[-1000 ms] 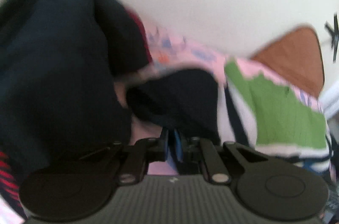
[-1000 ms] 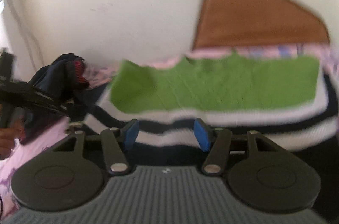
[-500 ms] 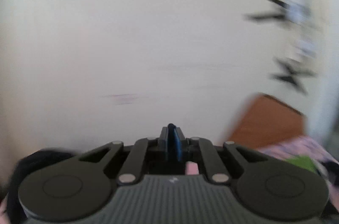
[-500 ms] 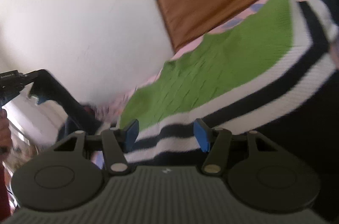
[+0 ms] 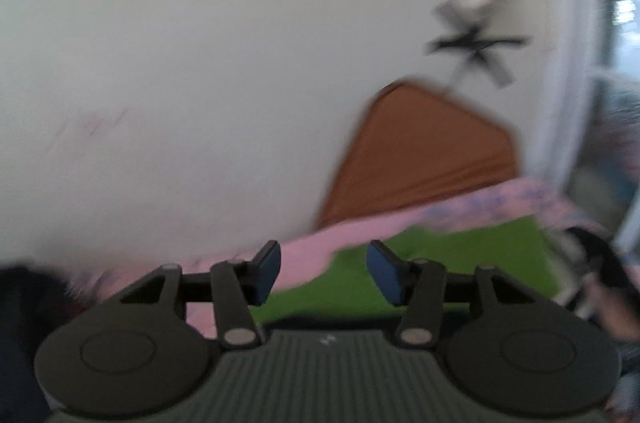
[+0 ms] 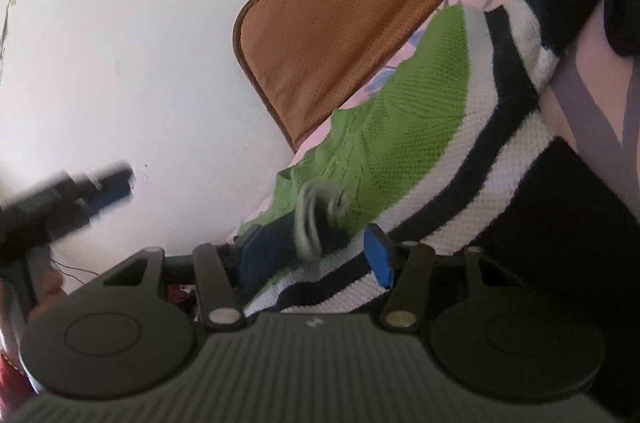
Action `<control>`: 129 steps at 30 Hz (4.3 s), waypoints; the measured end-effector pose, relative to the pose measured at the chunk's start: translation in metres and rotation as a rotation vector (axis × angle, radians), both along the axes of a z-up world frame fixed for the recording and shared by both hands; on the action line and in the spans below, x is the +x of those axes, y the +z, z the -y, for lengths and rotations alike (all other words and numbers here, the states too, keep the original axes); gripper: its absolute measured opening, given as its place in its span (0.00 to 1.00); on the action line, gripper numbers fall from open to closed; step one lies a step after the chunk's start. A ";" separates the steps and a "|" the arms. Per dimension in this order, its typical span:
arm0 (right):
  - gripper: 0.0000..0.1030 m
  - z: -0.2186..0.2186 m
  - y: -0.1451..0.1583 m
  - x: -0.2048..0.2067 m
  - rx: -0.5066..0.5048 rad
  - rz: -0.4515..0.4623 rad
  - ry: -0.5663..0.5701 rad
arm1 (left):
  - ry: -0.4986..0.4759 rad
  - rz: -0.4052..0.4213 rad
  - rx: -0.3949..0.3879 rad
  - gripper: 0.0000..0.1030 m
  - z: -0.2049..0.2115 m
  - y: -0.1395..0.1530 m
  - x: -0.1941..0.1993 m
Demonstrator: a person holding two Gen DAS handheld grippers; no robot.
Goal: Fold small clothes
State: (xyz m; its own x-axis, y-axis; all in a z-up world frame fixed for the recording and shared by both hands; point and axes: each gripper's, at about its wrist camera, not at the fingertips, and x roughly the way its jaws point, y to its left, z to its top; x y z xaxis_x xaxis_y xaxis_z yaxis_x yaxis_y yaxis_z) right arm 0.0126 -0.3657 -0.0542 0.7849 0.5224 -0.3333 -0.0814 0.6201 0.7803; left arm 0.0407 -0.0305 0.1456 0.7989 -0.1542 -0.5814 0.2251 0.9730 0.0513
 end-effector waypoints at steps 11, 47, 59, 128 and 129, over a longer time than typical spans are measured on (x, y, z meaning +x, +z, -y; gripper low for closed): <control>0.68 -0.059 0.056 -0.027 -0.650 0.210 0.293 | 0.148 -0.246 -0.187 0.53 -0.089 -0.083 0.015; 0.49 0.168 0.059 -0.125 -0.005 -0.109 -0.367 | -0.047 -0.099 -0.169 0.43 -0.006 -0.130 0.008; 0.49 0.132 0.014 -0.128 0.443 -0.253 -0.722 | -0.056 -0.064 -0.124 0.48 0.001 -0.130 -0.003; 0.40 0.022 0.112 -0.189 -0.476 -0.036 0.124 | -0.241 -0.333 -0.183 0.55 -0.062 -0.110 -0.222; 0.40 0.025 0.108 -0.205 -0.472 -0.041 0.122 | -0.247 -0.349 -0.184 0.55 -0.061 -0.112 -0.235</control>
State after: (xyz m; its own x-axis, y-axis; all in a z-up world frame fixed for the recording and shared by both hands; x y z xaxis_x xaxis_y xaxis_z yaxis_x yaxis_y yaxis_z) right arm -0.1924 -0.3911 0.0538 0.7086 0.3939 -0.5855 -0.1506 0.8950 0.4199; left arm -0.1948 0.0309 0.0338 0.4869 -0.4411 -0.7539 0.4242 0.8739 -0.2373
